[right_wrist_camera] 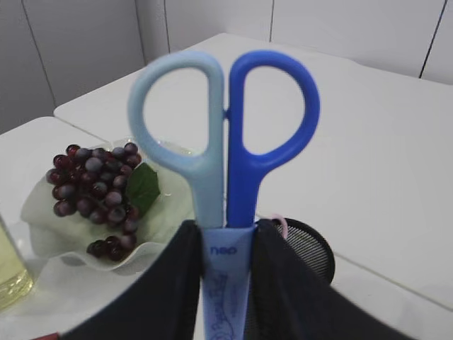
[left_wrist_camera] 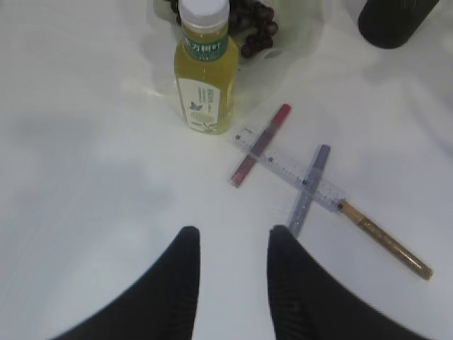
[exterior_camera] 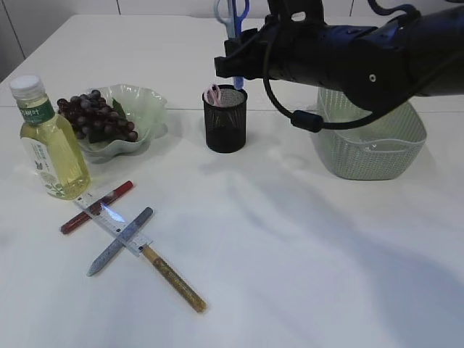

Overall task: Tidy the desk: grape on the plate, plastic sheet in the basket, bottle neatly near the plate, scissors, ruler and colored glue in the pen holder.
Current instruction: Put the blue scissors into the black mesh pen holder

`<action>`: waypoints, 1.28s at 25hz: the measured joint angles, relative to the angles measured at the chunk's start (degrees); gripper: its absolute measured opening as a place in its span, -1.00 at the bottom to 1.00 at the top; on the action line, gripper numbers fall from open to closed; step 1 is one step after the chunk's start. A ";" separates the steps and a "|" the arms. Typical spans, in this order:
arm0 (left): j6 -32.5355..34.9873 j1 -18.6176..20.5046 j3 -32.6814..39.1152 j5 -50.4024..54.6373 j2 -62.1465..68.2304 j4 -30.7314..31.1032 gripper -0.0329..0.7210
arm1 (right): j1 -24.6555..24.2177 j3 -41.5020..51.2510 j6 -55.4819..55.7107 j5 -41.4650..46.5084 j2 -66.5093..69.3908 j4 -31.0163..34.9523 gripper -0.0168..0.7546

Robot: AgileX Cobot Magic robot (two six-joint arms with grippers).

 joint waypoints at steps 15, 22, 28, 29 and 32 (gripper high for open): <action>0.00 0.00 0.00 -6.03 1.23 0.88 -0.28 | -1.86 -21.60 -0.49 -2.72 20.74 -1.20 -0.43; 0.00 0.00 0.00 -7.07 2.34 1.09 -0.28 | -3.27 -27.35 -0.94 -2.49 25.93 -1.56 -0.43; 0.00 0.00 0.00 -7.61 5.10 1.16 -0.28 | -4.45 -28.21 -1.30 -2.49 28.01 -1.76 -0.43; 0.00 0.00 0.00 -7.74 5.59 1.16 -0.28 | -4.70 -28.21 -1.30 -2.49 28.01 -1.89 -0.43; 0.00 0.00 0.00 -8.28 6.43 1.22 -0.28 | -4.81 -28.21 -1.41 -2.72 28.01 -2.12 -0.43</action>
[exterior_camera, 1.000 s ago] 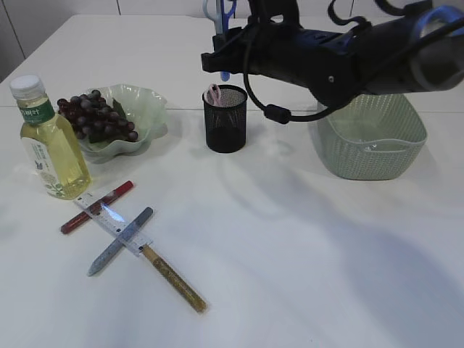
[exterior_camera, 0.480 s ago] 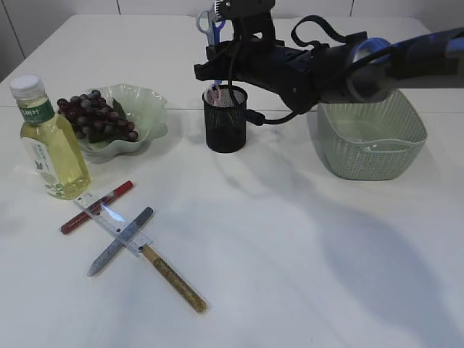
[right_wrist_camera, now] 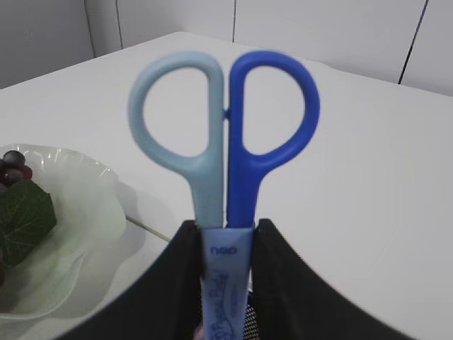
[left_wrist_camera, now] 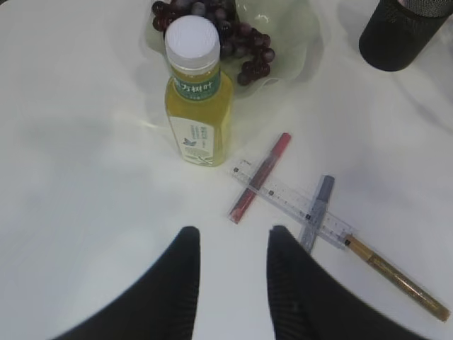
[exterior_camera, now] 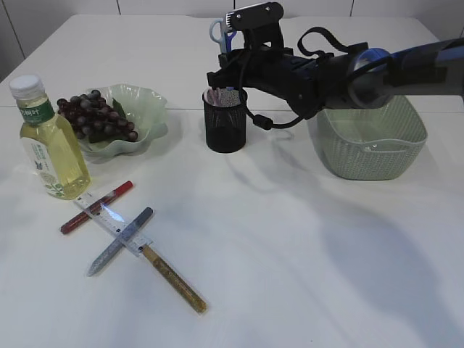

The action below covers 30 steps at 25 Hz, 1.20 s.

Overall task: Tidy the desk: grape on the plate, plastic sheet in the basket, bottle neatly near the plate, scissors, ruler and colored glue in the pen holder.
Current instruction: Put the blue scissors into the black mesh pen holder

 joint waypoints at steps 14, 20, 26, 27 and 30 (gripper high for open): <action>0.00 0.00 0.00 -1.54 0.15 0.08 -0.28 | 0.00 -0.22 0.00 -1.84 1.02 -0.12 -0.43; 0.00 0.00 0.00 -1.54 0.15 0.08 -0.28 | 0.00 -0.22 0.20 -1.84 1.02 -0.12 -0.43; 0.00 0.00 0.00 -1.67 0.15 0.08 -0.28 | 0.00 -0.22 0.93 -0.33 1.02 -0.12 -0.43; 0.00 0.00 0.00 -1.67 0.15 0.08 -0.28 | 0.00 -0.22 1.08 -0.06 1.02 -0.12 -0.43; 0.00 0.00 0.00 -1.80 0.15 0.08 -0.28 | 0.00 -0.22 1.45 0.06 1.02 -0.12 -0.43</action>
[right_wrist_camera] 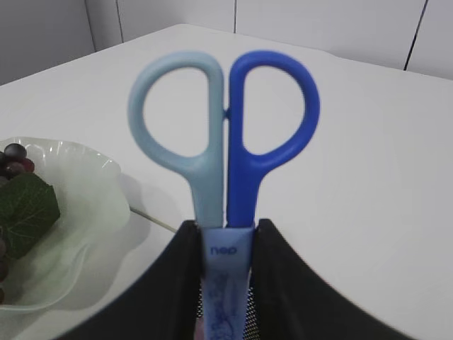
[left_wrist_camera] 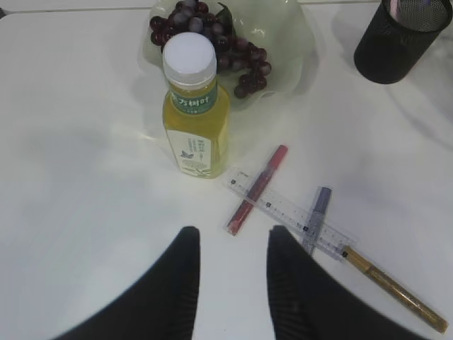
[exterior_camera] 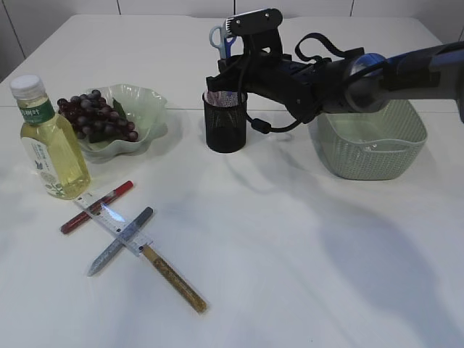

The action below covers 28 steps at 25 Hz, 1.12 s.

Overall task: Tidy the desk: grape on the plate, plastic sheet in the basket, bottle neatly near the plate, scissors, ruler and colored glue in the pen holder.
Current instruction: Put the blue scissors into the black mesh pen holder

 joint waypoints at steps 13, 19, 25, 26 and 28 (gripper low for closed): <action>0.00 0.00 0.00 -0.13 0.00 0.00 -0.28 | 0.48 0.00 0.60 0.98 0.73 -0.12 -0.43; 0.00 0.00 0.00 -0.23 0.00 0.00 -0.28 | 0.48 0.00 0.72 1.61 1.08 -1.26 -0.43; 0.00 0.00 0.00 -1.38 0.00 -0.43 -0.28 | 0.48 0.00 0.93 2.82 1.08 -1.55 -0.34; 0.00 0.00 0.00 -1.38 0.00 -0.79 -0.28 | 0.48 0.00 1.33 2.94 1.08 -1.65 -0.28; 0.00 0.00 0.00 -1.38 0.00 -1.23 -0.28 | 0.48 0.00 2.45 3.31 1.08 -1.69 -0.17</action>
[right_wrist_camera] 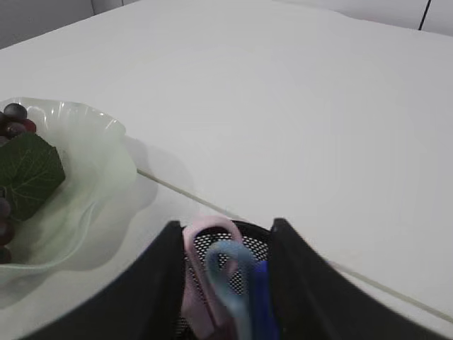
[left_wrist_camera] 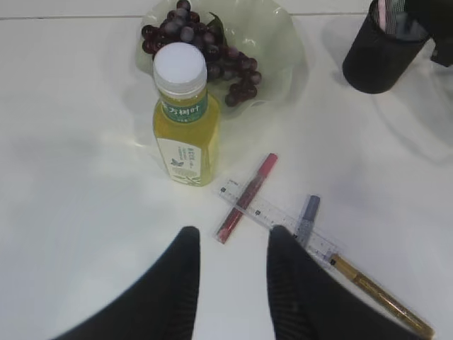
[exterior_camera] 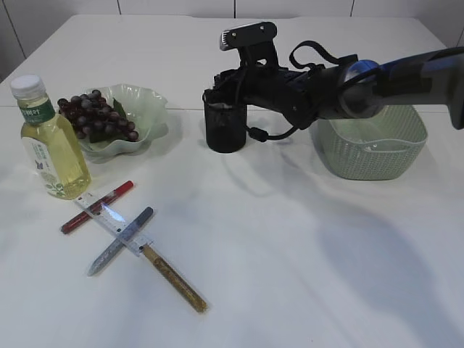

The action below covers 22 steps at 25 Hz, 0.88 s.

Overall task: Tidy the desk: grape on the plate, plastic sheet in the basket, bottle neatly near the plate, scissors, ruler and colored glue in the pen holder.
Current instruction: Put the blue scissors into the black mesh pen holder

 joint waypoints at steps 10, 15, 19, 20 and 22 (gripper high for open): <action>0.00 0.00 0.00 0.00 0.00 -0.84 -0.28 | 0.00 -1.49 1.39 4.47 -0.12 -0.09 0.04; 0.00 0.00 0.00 0.00 0.00 -0.87 -0.28 | 0.00 -1.76 1.53 7.82 -2.92 -0.09 0.02; 0.00 0.00 0.00 0.10 0.00 -1.30 -0.28 | 0.00 -1.76 1.74 15.97 -6.99 0.39 -0.04; 0.00 0.00 0.00 0.33 0.00 -1.57 -0.28 | 0.00 -1.76 1.74 19.05 -8.20 1.19 -0.06; 0.00 0.00 0.00 1.01 0.00 -1.96 -0.28 | 0.00 -1.76 1.86 25.29 -10.41 2.79 -0.10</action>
